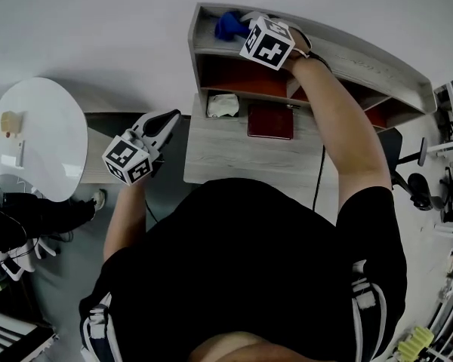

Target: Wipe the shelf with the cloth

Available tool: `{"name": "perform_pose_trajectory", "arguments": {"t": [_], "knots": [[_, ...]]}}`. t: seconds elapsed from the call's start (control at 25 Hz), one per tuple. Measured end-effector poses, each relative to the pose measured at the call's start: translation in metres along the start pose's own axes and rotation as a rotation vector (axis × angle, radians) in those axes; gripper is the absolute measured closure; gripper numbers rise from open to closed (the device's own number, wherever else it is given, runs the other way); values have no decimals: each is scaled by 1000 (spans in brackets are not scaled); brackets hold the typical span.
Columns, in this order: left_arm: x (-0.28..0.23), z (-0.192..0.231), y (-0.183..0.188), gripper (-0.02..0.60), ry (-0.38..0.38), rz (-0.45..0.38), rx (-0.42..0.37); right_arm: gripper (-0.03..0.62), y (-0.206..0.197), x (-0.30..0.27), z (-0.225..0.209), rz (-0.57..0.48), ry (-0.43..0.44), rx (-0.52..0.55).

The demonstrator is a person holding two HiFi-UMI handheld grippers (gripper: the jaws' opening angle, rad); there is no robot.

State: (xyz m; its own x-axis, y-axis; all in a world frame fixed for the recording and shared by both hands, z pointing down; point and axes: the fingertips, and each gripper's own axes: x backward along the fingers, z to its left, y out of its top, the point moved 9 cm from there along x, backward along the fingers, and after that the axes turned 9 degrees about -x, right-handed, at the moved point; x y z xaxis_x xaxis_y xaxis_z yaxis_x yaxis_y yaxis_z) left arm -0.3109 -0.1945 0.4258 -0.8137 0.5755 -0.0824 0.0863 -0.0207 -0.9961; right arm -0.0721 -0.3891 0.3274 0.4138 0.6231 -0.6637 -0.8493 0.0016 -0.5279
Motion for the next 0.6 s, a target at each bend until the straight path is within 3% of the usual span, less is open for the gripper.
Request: {"name": "perform_pose_trajectory", "arguments": {"t": [0.6], "knots": [[-56, -37, 25, 565, -40, 3, -29, 534, -71, 44, -20, 64, -9, 2]]}}
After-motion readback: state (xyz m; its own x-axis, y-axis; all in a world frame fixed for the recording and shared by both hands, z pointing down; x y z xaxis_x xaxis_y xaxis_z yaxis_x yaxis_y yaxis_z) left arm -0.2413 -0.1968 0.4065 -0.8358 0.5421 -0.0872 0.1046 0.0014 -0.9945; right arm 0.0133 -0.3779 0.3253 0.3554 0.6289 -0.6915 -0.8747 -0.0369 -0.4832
